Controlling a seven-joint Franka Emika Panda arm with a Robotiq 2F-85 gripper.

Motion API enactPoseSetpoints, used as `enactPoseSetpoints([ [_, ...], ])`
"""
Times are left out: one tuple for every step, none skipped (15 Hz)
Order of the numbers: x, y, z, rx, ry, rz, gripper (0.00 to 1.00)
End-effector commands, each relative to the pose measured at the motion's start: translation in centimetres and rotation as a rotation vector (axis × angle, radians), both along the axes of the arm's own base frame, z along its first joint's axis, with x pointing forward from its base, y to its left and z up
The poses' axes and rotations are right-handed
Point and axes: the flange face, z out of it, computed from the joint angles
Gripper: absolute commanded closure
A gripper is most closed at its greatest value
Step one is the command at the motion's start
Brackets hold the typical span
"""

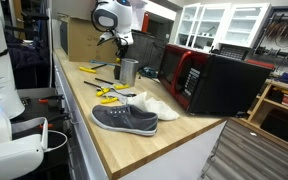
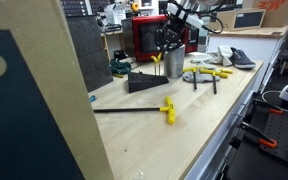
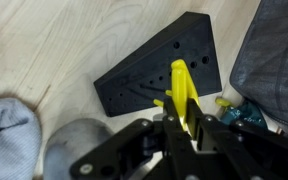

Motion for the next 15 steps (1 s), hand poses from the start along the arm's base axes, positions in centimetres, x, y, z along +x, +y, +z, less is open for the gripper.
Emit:
enactPoseSetpoints([
  [0.2,1.2,0.6,-0.004,-0.006,0.024,0.96],
  [0.2,1.5,0.8,-0.014,-0.006,0.028,0.96],
  [0.2,1.7,1.1,-0.027,-0.005,0.032,0.96],
  [0.2,1.9,1.3,-0.039,-0.007,0.039,0.96],
  [0.2,2.0,1.6,-0.051,-0.009,0.039,0.96],
  [0.2,2.2,1.9,-0.061,-0.01,0.043,0.96],
  [0.3,2.3,2.1,-0.072,-0.013,0.045,0.96],
  [0.3,2.4,2.4,-0.081,-0.015,0.043,0.96],
  [0.3,2.5,2.7,-0.085,-0.017,0.043,0.96],
  [0.4,2.6,3.0,-0.086,-0.018,0.042,0.96],
  [0.4,2.7,3.3,-0.087,-0.019,0.04,0.96],
  [0.5,2.8,3.7,-0.085,-0.021,0.038,0.96],
  [0.5,2.9,4.1,-0.083,-0.02,0.038,0.96],
  [0.6,3.0,4.6,-0.08,-0.022,0.037,0.96],
  [0.7,3.1,5.2,-0.074,-0.019,0.034,0.96],
])
